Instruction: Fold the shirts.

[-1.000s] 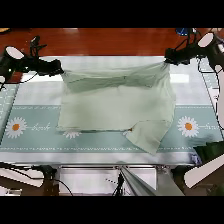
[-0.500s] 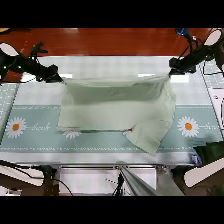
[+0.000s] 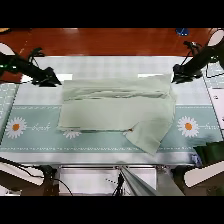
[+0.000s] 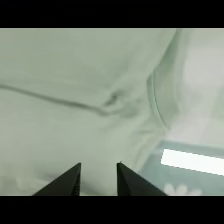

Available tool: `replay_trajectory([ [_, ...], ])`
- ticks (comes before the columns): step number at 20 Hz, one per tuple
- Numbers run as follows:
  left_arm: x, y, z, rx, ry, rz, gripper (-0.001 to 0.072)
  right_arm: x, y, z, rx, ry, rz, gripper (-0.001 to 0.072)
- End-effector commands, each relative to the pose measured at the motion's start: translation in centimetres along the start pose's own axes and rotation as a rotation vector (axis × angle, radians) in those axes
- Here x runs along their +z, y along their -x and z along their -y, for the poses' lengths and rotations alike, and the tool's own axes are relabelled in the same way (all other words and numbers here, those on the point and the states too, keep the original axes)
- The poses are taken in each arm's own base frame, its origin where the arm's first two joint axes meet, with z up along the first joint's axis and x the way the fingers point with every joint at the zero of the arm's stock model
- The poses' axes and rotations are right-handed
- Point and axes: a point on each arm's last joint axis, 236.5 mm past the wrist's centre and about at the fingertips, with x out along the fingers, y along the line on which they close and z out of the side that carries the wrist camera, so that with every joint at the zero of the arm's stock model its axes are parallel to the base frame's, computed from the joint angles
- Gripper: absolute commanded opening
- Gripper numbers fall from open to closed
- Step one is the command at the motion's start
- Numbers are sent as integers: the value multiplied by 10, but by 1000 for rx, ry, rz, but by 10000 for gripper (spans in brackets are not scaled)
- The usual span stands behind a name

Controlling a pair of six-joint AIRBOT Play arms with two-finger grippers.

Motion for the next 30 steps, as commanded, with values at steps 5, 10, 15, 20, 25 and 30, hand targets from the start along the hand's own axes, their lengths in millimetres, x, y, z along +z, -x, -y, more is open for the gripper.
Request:
replay_trajectory([
  [5,-81,61,-35,-45,163,-67,416,-70,88,63,-112,-133,15,379],
  [10,-172,2,-50,-137,326,-180,535,-99,59,61,87,-186,21,461],
  [15,-206,-43,-56,-160,376,-213,535,-93,25,53,150,-216,127,460],
  [20,-204,-59,-66,-135,408,-166,535,-86,17,42,205,-212,156,460],
  [25,-195,-80,-61,-130,410,-122,535,-83,19,36,232,-213,167,460],
  [30,-191,-108,-26,-160,334,-179,139,-83,31,33,226,-202,203,459],
])
